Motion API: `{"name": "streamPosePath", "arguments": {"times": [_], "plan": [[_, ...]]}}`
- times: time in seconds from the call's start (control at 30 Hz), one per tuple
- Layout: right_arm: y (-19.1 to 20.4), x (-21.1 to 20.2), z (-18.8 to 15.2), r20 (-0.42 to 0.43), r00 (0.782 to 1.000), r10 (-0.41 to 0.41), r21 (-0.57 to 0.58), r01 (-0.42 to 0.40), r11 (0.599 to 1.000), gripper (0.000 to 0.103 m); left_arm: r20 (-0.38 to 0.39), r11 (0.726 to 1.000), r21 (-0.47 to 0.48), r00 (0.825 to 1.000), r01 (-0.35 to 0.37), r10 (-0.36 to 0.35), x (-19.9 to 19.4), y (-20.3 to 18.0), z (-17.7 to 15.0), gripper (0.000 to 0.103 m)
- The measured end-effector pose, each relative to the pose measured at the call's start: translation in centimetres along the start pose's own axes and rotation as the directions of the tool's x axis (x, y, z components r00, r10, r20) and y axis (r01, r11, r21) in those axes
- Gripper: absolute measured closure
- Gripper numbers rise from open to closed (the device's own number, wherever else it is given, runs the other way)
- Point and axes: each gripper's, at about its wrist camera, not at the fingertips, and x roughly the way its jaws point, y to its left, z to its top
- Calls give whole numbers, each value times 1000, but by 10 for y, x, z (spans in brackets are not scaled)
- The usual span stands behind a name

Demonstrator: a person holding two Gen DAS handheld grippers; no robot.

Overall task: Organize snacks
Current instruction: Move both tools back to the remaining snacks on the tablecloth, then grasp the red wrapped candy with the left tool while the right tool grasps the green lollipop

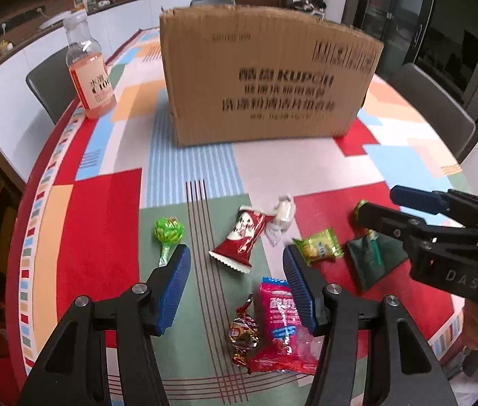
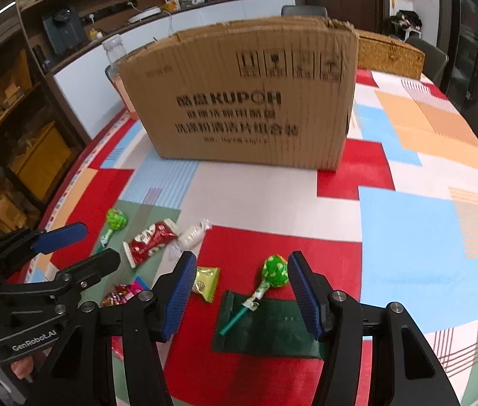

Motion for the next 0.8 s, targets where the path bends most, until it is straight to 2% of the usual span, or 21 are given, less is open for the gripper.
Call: {"name": "streamPosePath", "arguments": {"times": [0.23,0.6,0.7,0.8], "plan": [[-7,16,-5,-46,999,-17,11,17,1000,46,-46,1000,12,999,-3,4,21,-1,1,47],[-19,31,-7,-83,996,-33,34,36,999,47,-54,999,42,998,-13,16,43,-5,13,48],[-19,34,-7,-88,996,-30,32,33,999,53,-61,999,39,998,-6,8,48,-5,15,48],[-21,37,-7,-99,995,-22,42,26,999,58,-71,999,32,997,7,-5,52,-6,15,55]]}}
